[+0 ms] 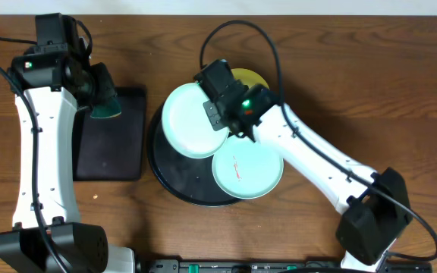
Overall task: Clean dirty plates on tray and stack at the side
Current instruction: 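Lift the light-green plate with right gripper and carry it right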
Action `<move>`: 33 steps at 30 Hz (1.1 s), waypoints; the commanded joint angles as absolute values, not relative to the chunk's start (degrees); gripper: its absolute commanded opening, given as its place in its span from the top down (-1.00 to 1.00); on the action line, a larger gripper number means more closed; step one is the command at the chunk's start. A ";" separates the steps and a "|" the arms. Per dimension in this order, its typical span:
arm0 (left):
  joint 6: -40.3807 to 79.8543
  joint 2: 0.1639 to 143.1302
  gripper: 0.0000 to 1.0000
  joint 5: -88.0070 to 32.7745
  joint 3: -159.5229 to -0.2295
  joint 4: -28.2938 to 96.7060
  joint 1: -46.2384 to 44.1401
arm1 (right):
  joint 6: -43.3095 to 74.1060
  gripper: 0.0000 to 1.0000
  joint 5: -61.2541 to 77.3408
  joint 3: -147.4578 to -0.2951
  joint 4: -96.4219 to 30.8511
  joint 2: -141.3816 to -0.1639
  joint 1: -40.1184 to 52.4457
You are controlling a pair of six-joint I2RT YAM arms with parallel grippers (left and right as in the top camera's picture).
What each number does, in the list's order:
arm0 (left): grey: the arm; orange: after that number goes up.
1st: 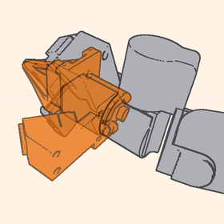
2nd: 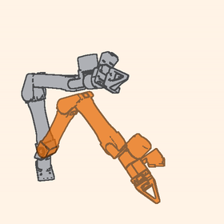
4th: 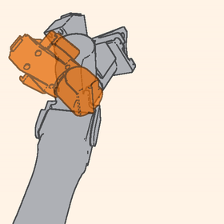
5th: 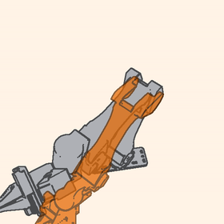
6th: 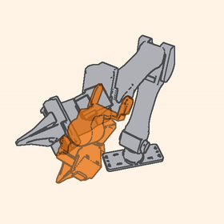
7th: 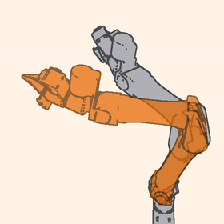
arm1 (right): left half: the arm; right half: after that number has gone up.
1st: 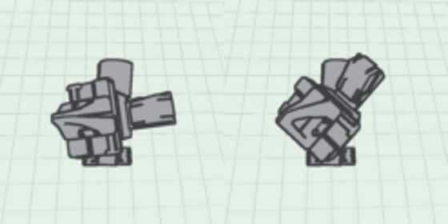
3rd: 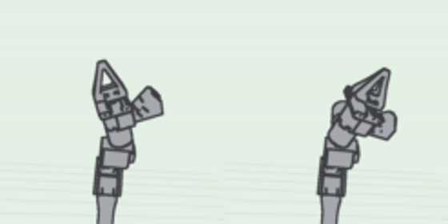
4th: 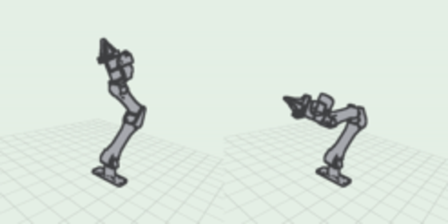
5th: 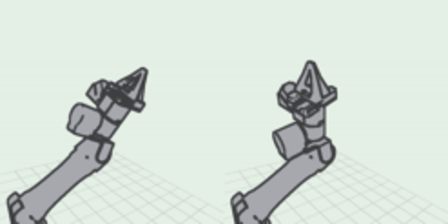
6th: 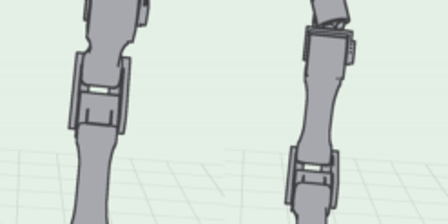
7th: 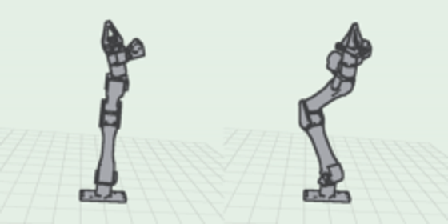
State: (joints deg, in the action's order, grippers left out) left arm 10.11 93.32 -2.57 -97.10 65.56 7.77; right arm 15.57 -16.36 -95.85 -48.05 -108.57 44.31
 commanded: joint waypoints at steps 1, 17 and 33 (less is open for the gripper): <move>10.35 93.25 0.85 -1.65 -97.73 65.52 7.97 | 12.53 0.98 -31.79 -96.75 -47.94 -107.13 48.99; 10.35 93.25 0.85 -1.65 -97.73 65.82 7.97 | 11.42 0.98 -79.11 -96.75 -42.85 -107.13 66.81; 10.35 93.25 0.85 -1.65 -97.73 66.17 7.97 | 12.05 0.98 -65.58 -96.75 -44.77 -107.09 65.91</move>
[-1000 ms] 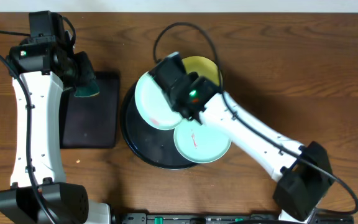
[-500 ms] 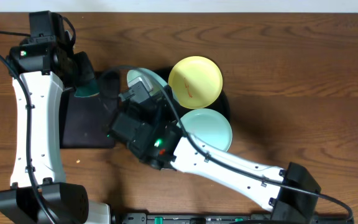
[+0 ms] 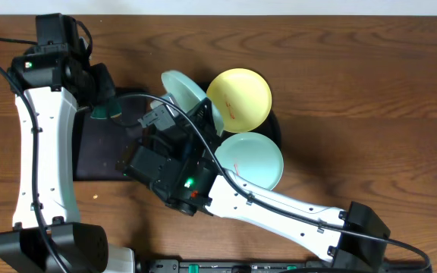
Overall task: Clean dirty plates on tray and stack at the side
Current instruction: 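Lift the light-green plate with right gripper and carry it right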
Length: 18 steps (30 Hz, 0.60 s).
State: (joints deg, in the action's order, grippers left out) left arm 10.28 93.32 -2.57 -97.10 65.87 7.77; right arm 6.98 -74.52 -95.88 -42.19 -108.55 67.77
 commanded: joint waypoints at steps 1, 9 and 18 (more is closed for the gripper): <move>10.35 93.25 0.85 -1.65 -97.73 66.24 7.97 | 13.58 0.98 -63.29 -96.75 -45.89 -107.09 65.30; 10.35 93.25 0.85 -1.67 -97.73 66.46 7.97 | 20.75 0.98 -30.13 -96.75 -50.85 -104.05 54.08; 10.35 93.56 0.85 -1.67 -97.73 67.29 7.97 | 20.56 0.98 0.67 -96.75 -51.83 -94.43 33.06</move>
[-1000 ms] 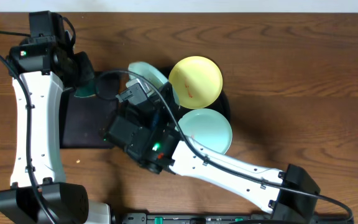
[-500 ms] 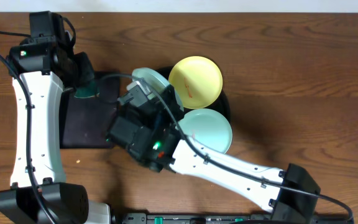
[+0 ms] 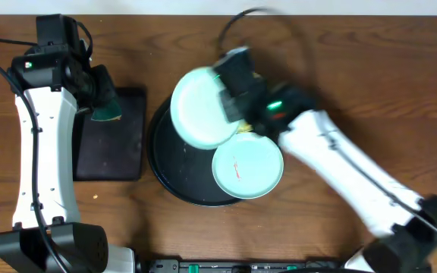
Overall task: Clean dirty plates on tray and stack at the side
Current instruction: 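Lift the light-green plate with right gripper and carry it right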
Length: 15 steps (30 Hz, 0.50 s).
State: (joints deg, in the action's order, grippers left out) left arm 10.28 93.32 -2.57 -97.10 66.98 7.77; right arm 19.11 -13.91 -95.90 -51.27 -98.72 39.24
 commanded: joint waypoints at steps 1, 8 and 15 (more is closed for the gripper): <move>10.37 93.62 0.85 -1.67 -97.73 67.37 7.97 | 20.56 0.98 2.52 -96.75 -52.56 -93.49 30.11; 10.37 93.71 0.85 -1.69 -97.71 67.46 7.97 | 19.40 0.98 4.71 -96.73 -61.19 -90.98 8.91; 10.37 93.78 0.85 -1.69 -97.71 67.46 7.97 | 17.06 0.97 4.51 -93.76 -64.69 -92.73 -4.99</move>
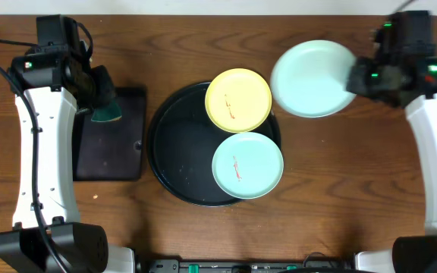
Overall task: Clean dirty plates on tray and stack at the side
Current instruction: 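Lift the light-green plate with right gripper and carry it right, then lower the plate onto the table right of the tray and release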
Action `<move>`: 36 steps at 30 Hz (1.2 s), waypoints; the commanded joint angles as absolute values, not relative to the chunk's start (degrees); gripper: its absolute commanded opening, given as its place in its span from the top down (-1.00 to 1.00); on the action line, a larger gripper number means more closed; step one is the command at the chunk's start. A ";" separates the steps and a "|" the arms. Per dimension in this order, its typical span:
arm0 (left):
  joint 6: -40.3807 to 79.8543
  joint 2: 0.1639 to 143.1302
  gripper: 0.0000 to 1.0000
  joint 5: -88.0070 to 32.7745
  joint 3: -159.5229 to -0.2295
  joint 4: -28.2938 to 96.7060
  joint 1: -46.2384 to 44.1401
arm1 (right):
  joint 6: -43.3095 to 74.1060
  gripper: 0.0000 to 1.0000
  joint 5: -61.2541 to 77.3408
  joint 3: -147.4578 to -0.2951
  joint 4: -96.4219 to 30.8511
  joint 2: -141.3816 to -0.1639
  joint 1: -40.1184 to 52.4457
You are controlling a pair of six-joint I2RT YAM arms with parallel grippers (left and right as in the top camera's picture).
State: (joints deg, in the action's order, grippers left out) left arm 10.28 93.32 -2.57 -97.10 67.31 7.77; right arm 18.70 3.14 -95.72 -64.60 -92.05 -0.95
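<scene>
A round black tray [174,167] lies at the table's middle. On it sit a yellow plate [238,99] with red marks and a pale green plate [247,164] with a red streak. My right gripper [353,76] is shut on the rim of a clean pale green plate [309,78], held over the table to the right of the tray. My left gripper [99,95] is shut on a green sponge [108,112] above the dark mat [112,148], left of the tray.
The dark rectangular mat lies between the left arm and the tray. Bare wooden table [332,167] extends to the right of the tray, beneath and in front of the held plate.
My right arm has carried the pale green plate from above the tray's back left to the table on the tray's right. The yellow plate is now uncovered. The left arm has not moved.
At first my right gripper held the pale green plate over the tray's back left. Then it held the plate tilted near the sponge over the mat. Then it was back above the tray, and now it is off to the right side.
</scene>
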 commanded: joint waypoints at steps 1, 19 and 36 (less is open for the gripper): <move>10.37 93.84 0.85 -1.69 -97.71 67.46 7.97 | 17.06 0.98 4.36 -92.33 -64.27 -92.90 -6.33; 10.39 94.30 0.85 -2.11 -97.71 67.44 7.94 | 15.62 0.98 4.60 -56.42 -36.07 -92.92 -10.04; 10.37 94.30 0.85 -4.05 -97.25 67.42 7.90 | 6.63 0.24 16.99 -72.40 -55.00 -92.84 -4.80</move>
